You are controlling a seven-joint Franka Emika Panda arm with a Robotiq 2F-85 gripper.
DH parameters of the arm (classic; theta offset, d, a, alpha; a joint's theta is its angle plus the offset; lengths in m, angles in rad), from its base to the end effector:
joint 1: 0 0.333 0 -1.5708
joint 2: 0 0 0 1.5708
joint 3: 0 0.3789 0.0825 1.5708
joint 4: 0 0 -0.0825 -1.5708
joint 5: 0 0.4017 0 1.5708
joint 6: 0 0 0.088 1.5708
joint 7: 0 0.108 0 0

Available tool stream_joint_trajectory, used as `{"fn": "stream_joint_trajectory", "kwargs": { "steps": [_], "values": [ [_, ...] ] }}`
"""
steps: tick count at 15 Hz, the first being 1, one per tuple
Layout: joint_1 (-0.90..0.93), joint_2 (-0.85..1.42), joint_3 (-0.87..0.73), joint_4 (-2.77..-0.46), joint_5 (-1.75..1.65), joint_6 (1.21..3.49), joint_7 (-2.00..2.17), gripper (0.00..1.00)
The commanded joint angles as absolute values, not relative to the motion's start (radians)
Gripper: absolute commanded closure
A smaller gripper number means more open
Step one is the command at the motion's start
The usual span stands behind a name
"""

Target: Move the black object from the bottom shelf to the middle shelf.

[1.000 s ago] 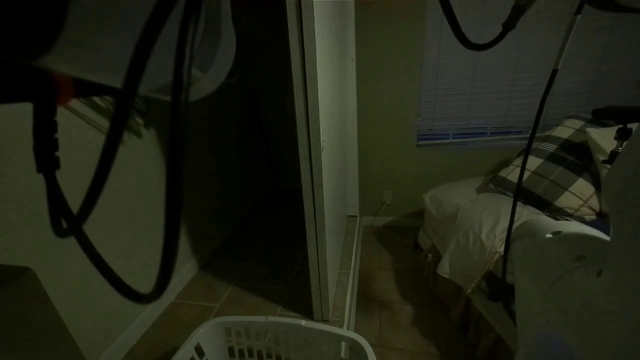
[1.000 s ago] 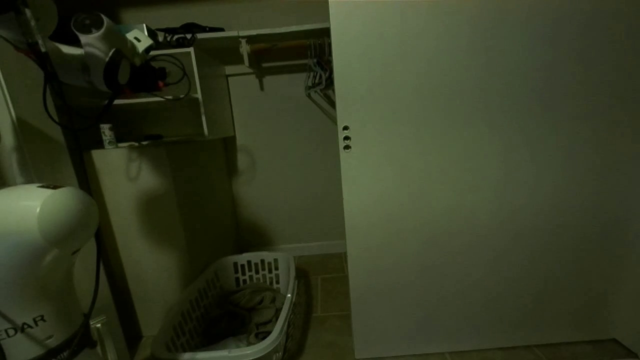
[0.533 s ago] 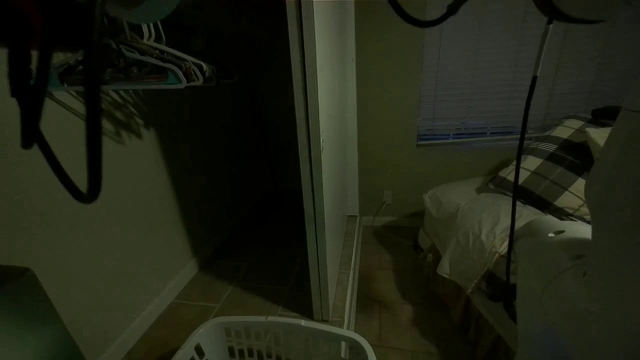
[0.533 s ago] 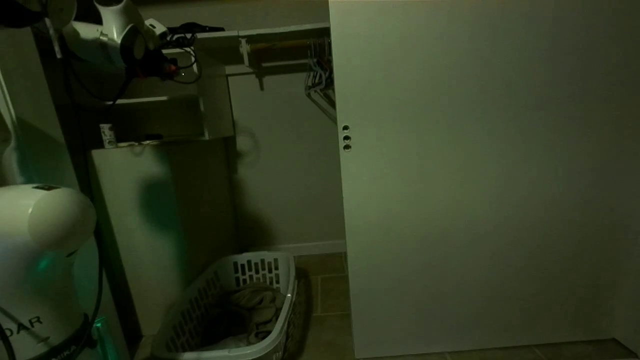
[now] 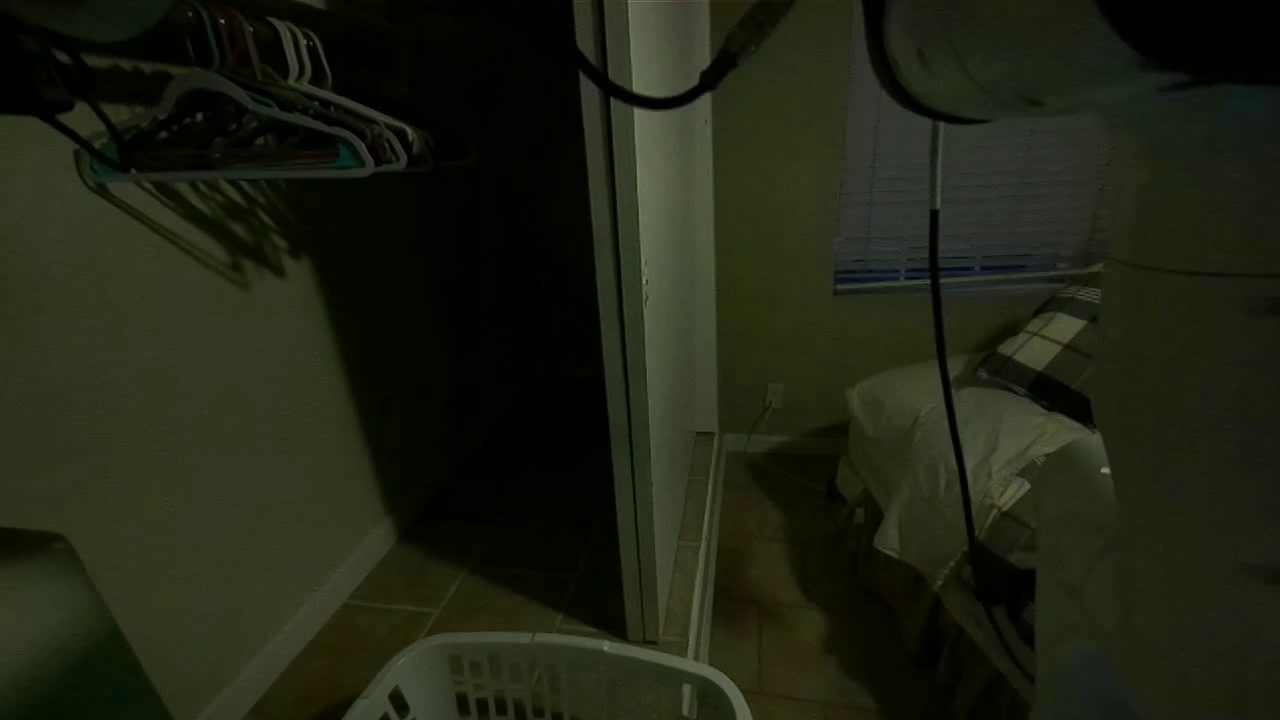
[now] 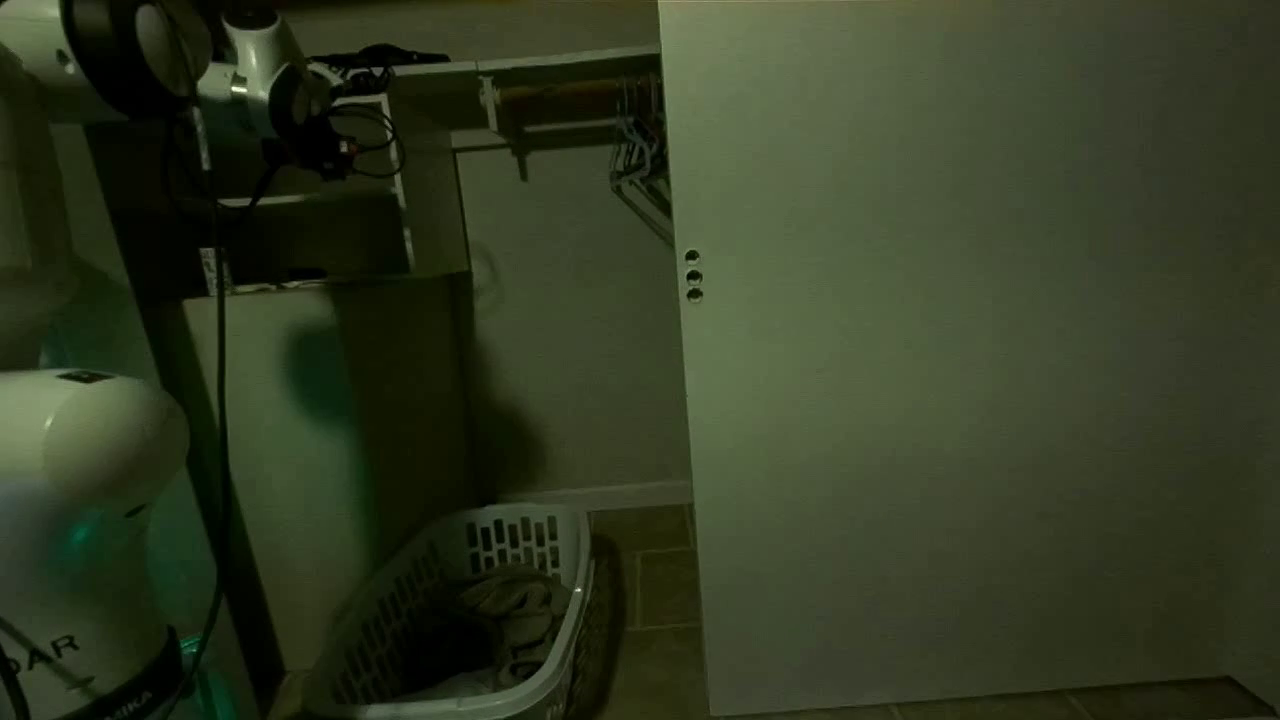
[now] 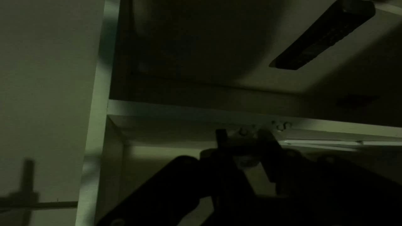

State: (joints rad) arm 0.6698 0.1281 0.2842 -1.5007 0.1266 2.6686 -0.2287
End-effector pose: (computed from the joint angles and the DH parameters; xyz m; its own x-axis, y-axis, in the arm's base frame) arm 0.4057 0.5354 0.7813 0.2156 0.4481 0.8676 0.8714 -0.4892 0.0361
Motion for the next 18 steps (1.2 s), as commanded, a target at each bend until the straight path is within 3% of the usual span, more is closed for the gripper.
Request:
{"fn": "stream_joint_trajectory", "kwargs": {
  "steps": [1, 5, 6, 7, 8, 14, 18],
  "values": [
    [0.638, 0.243, 0.327, -1.322, 0.024, 2.595, -0.161, 0.93],
    [0.647, 0.309, 0.326, -1.219, -0.040, 2.535, -0.117, 0.90],
    [0.650, 0.321, 0.326, -1.199, -0.047, 2.517, -0.113, 0.78],
    [0.655, 0.331, 0.325, -1.181, -0.057, 2.502, -0.101, 0.47],
    [0.660, 0.340, 0.323, -1.164, -0.065, 2.488, -0.097, 0.45],
    [0.699, 0.295, 0.280, -1.180, -0.108, 2.462, -0.048, 0.04],
    [0.699, 0.200, 0.297, -1.285, -0.093, 2.473, -0.037, 0.00]
  ]
}}
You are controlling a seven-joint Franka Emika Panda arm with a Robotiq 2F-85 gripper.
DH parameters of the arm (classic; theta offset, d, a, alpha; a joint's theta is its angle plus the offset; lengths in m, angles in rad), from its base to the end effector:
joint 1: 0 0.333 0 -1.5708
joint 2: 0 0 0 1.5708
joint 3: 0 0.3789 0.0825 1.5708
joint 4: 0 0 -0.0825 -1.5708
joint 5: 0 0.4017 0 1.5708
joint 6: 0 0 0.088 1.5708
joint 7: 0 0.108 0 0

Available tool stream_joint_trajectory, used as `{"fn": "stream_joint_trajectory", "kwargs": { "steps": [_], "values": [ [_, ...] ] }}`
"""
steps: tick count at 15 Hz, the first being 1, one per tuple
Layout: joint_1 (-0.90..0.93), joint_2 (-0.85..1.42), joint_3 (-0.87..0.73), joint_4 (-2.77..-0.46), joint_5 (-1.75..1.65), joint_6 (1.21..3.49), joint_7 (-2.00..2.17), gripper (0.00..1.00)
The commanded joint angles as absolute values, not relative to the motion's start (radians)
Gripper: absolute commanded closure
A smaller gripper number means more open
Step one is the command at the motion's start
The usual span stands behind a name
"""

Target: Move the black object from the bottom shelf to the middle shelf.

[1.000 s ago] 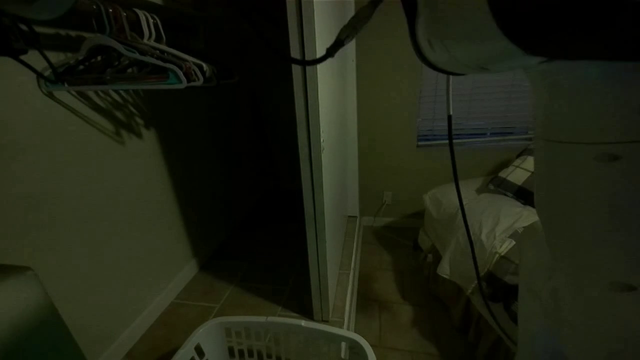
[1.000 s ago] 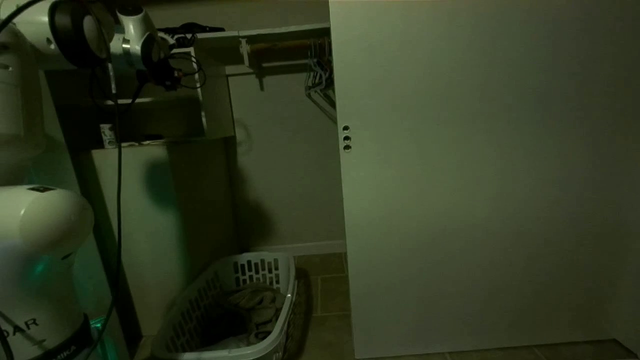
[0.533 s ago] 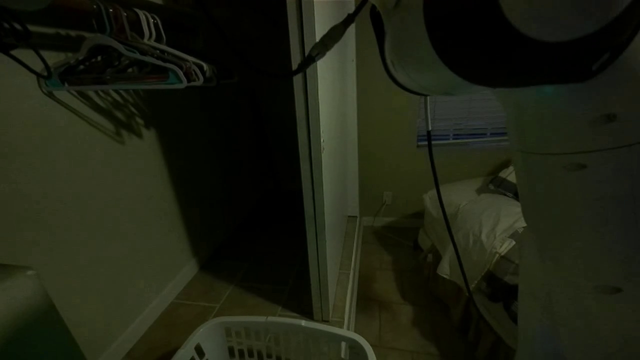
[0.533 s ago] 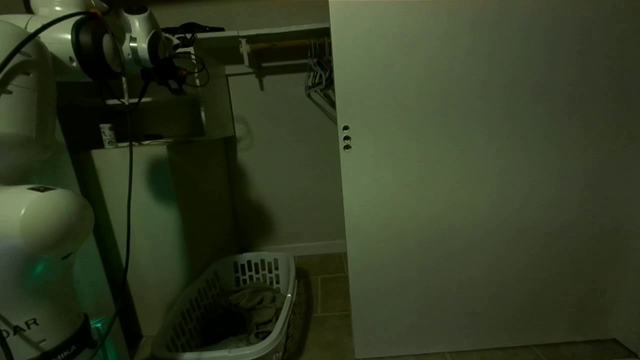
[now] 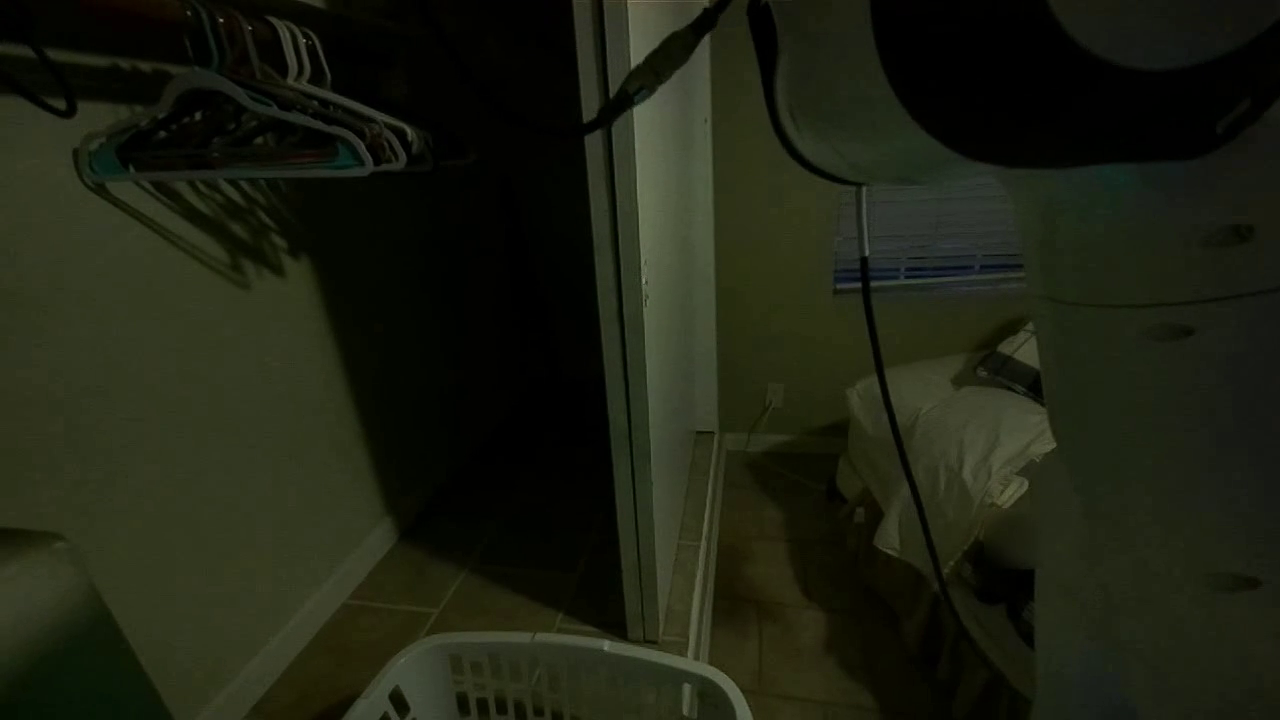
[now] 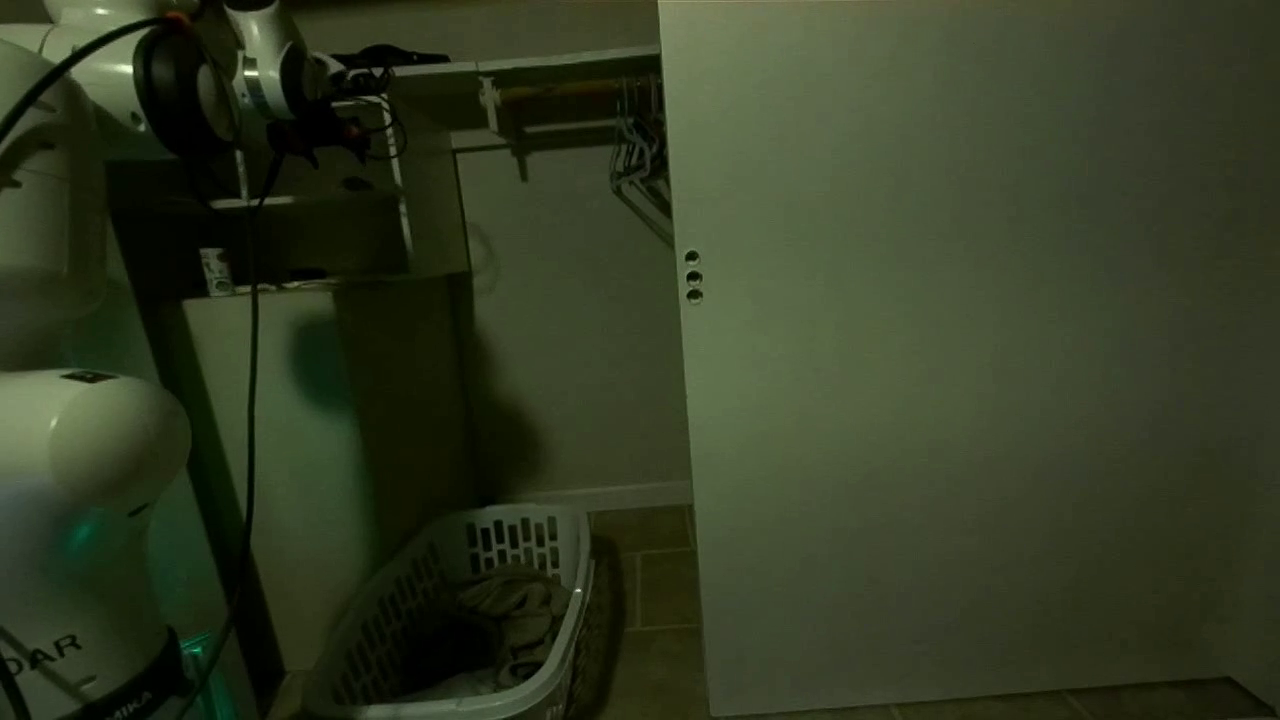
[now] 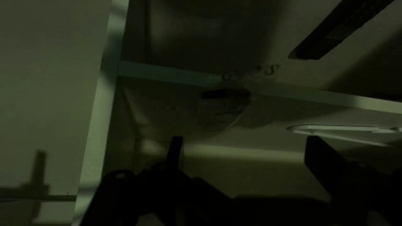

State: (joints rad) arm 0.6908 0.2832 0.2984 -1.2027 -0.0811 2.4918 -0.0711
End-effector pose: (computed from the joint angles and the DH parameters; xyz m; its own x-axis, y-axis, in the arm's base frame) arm 0.4298 0.5678 0.8134 0.2387 0.4719 0.8487 0.8441 -0.5330 0.0589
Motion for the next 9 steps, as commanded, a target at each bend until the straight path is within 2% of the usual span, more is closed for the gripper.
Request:
{"fn": "stream_joint_trajectory", "kwargs": {
  "steps": [1, 6, 7, 9],
  "values": [
    [0.699, 0.173, 0.299, -1.314, -0.090, 2.472, -0.040, 0.00],
    [0.686, 0.015, 0.287, -1.507, -0.090, 2.426, -0.059, 0.00],
    [0.699, 0.110, 0.297, -1.384, -0.082, 2.436, -0.066, 0.00],
    [0.693, 0.062, 0.294, -1.446, -0.082, 2.430, -0.066, 0.00]
  ]
}}
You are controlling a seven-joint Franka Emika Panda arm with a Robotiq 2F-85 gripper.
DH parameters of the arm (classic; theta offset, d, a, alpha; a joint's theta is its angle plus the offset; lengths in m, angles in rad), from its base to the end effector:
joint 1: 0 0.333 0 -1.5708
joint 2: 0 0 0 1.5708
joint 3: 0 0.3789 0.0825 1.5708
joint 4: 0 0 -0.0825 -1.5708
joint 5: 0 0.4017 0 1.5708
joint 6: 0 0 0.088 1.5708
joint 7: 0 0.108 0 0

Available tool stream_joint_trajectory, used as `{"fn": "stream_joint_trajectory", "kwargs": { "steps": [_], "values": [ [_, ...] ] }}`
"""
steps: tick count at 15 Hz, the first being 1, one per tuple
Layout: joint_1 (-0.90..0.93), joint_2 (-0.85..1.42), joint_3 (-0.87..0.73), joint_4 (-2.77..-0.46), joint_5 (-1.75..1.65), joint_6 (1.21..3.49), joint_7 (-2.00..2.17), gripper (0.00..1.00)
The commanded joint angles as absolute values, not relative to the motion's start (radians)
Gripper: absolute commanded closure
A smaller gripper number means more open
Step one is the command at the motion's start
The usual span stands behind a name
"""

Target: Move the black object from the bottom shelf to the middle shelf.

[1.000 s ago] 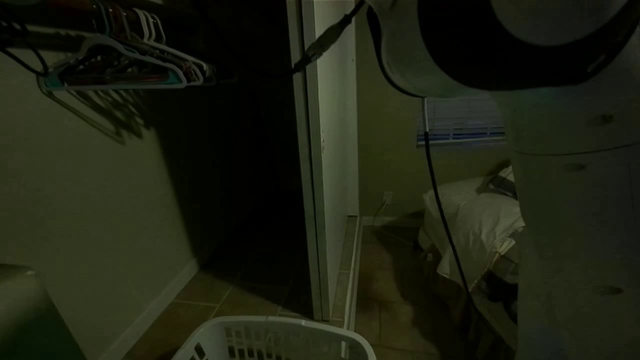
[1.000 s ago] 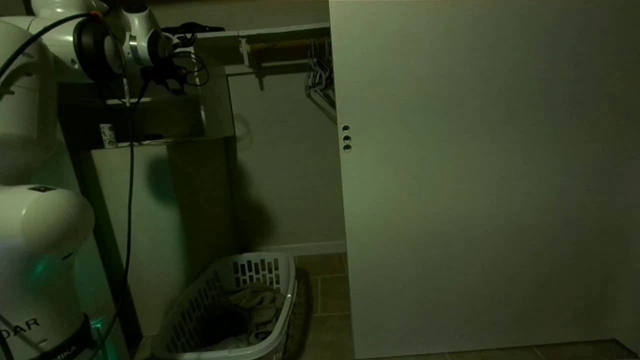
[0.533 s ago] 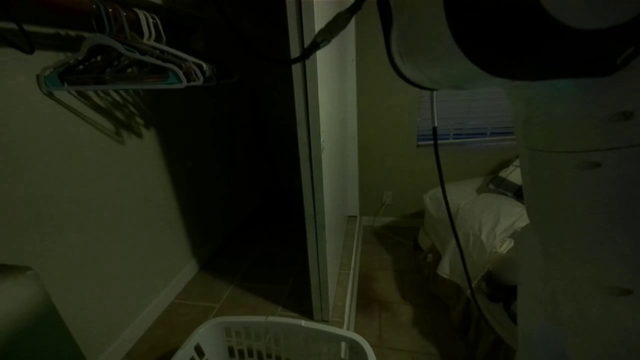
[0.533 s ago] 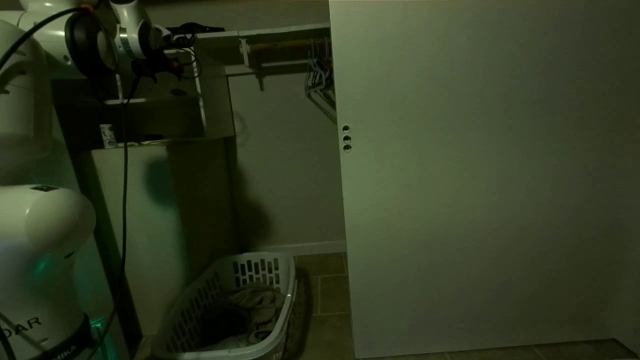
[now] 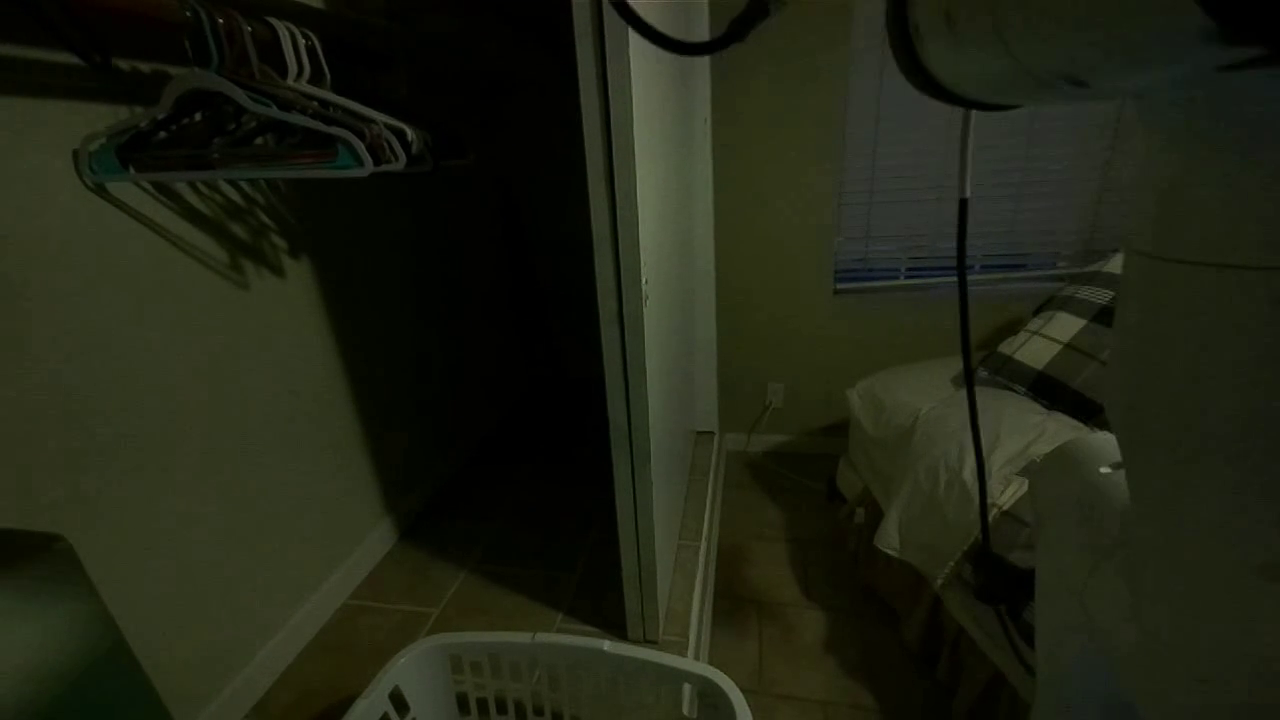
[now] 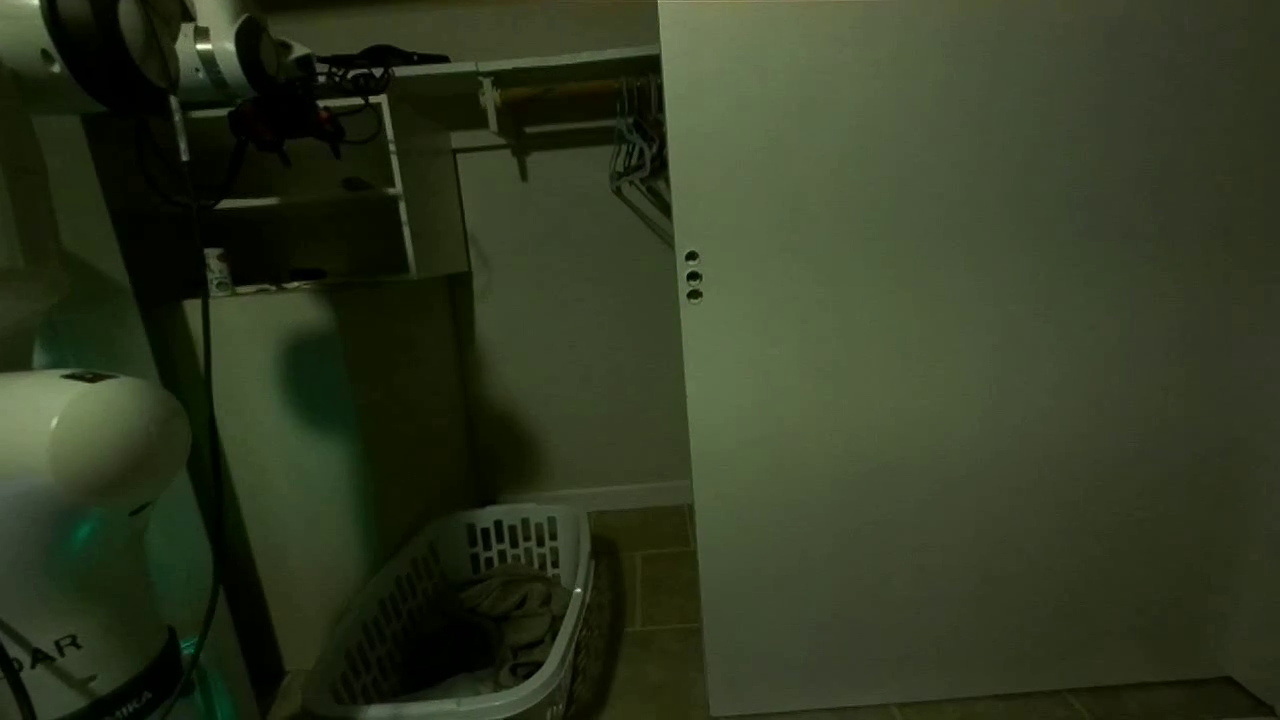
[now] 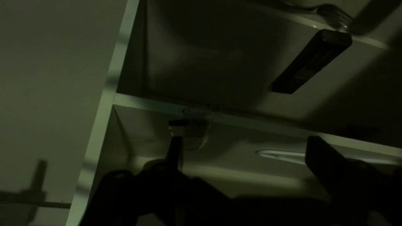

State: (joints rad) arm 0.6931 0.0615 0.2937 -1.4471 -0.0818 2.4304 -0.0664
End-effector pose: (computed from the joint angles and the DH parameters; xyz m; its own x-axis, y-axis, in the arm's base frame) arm 0.3603 0.5283 0.8199 0.2370 0.5644 0.7907 0.8469 -0.5188 0.1165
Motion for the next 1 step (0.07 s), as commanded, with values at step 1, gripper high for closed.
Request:
{"fn": "stream_joint_trajectory", "kwargs": {
  "steps": [1],
  "values": [
    [0.652, 0.052, 0.335, -1.457, -0.087, 2.426, -0.064, 0.00]
  ]
}}
